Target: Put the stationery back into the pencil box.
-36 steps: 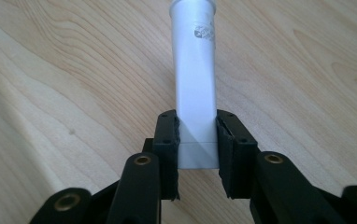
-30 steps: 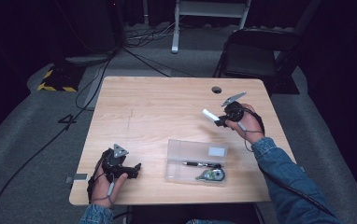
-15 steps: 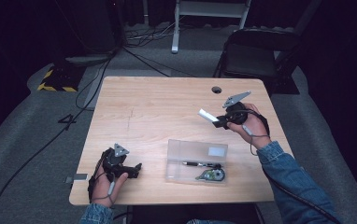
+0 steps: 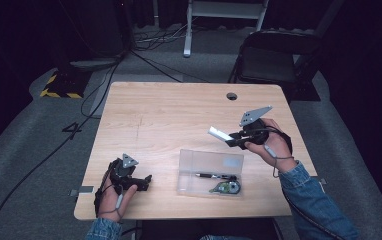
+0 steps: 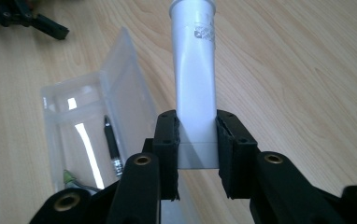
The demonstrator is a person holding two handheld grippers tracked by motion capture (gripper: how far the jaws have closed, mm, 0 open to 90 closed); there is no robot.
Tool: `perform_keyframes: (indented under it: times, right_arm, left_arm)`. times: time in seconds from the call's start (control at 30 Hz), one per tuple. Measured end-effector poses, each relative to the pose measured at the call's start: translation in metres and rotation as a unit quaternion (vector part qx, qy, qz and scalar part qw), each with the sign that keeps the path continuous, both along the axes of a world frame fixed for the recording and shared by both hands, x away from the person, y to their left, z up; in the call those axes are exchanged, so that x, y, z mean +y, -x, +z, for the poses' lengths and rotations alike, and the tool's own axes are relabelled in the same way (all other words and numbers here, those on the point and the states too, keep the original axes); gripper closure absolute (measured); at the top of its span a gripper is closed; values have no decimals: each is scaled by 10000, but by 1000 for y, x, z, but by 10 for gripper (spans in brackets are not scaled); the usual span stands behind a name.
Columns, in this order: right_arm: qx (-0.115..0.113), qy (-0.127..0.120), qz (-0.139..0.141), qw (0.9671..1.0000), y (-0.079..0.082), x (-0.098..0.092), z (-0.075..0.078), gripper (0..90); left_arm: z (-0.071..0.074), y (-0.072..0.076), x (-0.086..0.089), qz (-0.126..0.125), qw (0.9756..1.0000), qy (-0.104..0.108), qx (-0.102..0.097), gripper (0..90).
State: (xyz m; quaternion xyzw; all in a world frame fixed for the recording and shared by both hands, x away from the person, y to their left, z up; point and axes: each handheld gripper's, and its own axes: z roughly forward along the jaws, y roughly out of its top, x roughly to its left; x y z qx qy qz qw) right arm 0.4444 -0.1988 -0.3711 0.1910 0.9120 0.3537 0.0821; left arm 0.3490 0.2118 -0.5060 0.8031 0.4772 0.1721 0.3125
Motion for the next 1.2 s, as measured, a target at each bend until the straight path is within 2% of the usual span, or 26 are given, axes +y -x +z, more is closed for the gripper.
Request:
perform_keyframes:
  times: [0.2, 0.47, 0.8, 1.2]
  right_arm:
    - [-1, -116, 225, 9997, 19, 2, 4, 717]
    - [-42, -43, 505, 9987, 37, 8, 9, 718]
    - [29, 160, 796, 9967, 47, 19, 3, 717]
    - [271, 419, 1075, 9930, 50, 29, -11, 717]
  left_arm:
    - [0, 0, 0, 0, 10000, 4, 0, 4]
    - [0, 0, 0, -1, 10000, 3, 0, 4]
    - [0, 0, 0, -2, 10000, 4, 1, 4]
    - [0, 0, 0, -1, 10000, 2, 1, 4]
